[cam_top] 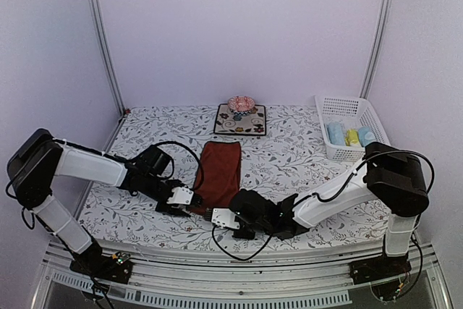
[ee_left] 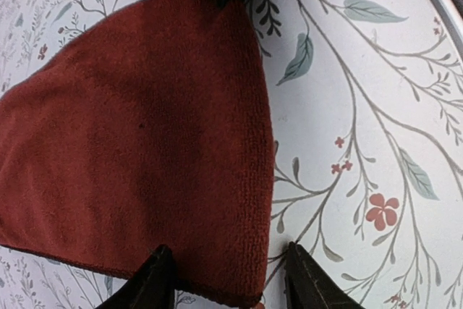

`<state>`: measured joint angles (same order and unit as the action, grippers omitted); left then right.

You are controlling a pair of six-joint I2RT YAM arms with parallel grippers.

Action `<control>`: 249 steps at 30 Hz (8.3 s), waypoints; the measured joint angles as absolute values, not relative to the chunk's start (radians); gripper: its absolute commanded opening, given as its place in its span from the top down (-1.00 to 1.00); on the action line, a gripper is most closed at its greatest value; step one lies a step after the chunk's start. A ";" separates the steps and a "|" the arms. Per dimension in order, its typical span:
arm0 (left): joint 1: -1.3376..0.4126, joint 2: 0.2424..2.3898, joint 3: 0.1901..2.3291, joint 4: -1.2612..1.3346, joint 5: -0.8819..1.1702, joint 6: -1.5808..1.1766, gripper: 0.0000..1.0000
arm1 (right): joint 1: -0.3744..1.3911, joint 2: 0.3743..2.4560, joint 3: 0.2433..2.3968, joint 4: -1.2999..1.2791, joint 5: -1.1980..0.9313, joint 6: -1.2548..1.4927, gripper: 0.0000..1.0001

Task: Roll the towels
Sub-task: Roll the towel at the center of the board.

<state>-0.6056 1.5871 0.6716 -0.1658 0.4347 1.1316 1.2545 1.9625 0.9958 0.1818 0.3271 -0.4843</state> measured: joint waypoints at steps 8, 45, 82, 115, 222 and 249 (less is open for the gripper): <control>-0.599 1.476 0.596 -0.149 0.435 1.128 -0.35 | 1.195 1.961 1.048 0.091 0.152 -0.405 0.96; -0.627 1.499 0.559 0.084 0.347 1.106 0.90 | 0.900 2.058 1.351 -0.334 -0.620 -0.113 0.95; -0.602 1.649 0.691 0.012 0.271 1.073 0.57 | 0.817 2.178 1.467 -0.358 -0.533 -0.060 0.95; -0.715 1.457 0.442 0.233 0.167 1.212 -0.05 | 0.797 2.230 1.514 -0.377 -0.638 -0.058 0.94; -0.514 1.603 0.850 -0.491 0.554 1.068 -0.20 | 1.050 2.013 1.166 0.068 -0.046 -0.519 0.95; -0.649 1.262 0.276 0.356 0.312 1.284 -0.01 | 0.861 2.223 1.483 -0.289 -0.717 -0.049 0.94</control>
